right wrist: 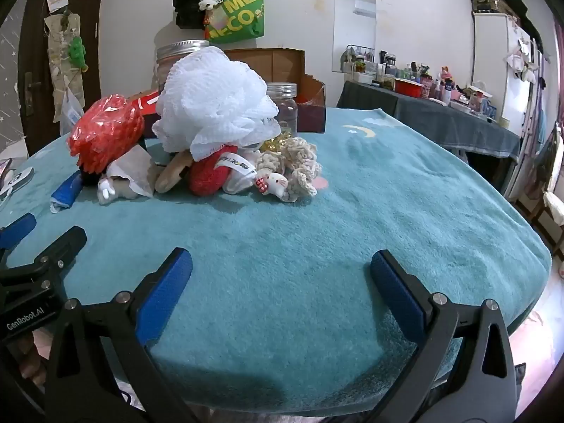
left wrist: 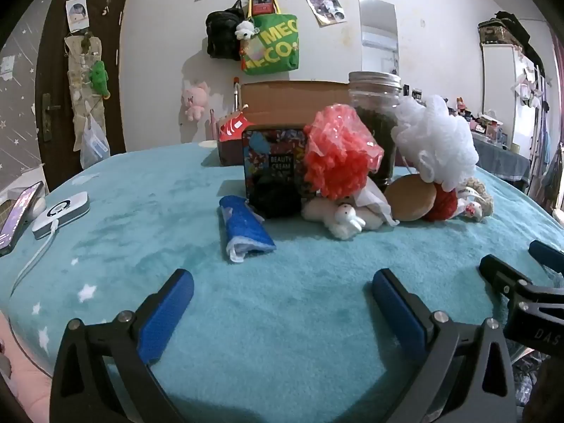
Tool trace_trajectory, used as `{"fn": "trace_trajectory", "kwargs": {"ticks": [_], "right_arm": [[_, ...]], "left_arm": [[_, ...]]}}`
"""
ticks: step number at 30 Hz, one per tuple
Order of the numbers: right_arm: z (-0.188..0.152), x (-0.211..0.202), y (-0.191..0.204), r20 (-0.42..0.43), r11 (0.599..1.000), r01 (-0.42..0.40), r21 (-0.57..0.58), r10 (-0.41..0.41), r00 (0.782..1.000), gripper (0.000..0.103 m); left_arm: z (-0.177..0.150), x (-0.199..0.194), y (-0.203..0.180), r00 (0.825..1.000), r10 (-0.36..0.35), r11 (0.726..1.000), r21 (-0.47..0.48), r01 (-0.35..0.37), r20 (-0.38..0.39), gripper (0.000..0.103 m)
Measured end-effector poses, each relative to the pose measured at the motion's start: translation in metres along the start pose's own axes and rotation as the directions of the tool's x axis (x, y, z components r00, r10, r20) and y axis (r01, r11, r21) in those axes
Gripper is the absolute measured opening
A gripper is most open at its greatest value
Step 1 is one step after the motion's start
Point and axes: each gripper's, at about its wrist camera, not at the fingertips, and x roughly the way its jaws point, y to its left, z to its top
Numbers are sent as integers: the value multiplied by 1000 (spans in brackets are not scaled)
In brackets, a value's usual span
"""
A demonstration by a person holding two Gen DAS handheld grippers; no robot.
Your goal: Organize soft objects
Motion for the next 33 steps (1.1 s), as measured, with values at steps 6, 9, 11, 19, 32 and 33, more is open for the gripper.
{"fn": "trace_trajectory", "kwargs": {"ticks": [6, 9, 11, 19, 32, 33], "right_arm": [[0, 0, 0, 0, 1000, 1, -2, -1, 1000, 103], [0, 1, 0, 0, 1000, 2, -2, -2, 1000, 103], [0, 1, 0, -2, 1000, 2, -2, -2, 1000, 103], [1, 0, 1, -3, 1000, 2, -1, -2, 1000, 103], [1, 2, 0, -3, 1000, 2, -1, -2, 1000, 103], [1, 2, 0, -3, 1000, 2, -1, -2, 1000, 103]], "left_arm": [[0, 0, 0, 1000, -1, 1000, 0, 1, -1, 103], [-1, 0, -2, 1000, -1, 1000, 0, 1, -3, 103], [-2, 1, -1, 1000, -2, 1000, -2, 2, -5, 103], [0, 1, 0, 1000, -4, 1000, -5, 4, -10, 103], [1, 1, 0, 1000, -5, 1000, -5, 5, -11, 103], [1, 1, 0, 1000, -5, 1000, -5, 5, -11, 103]]}}
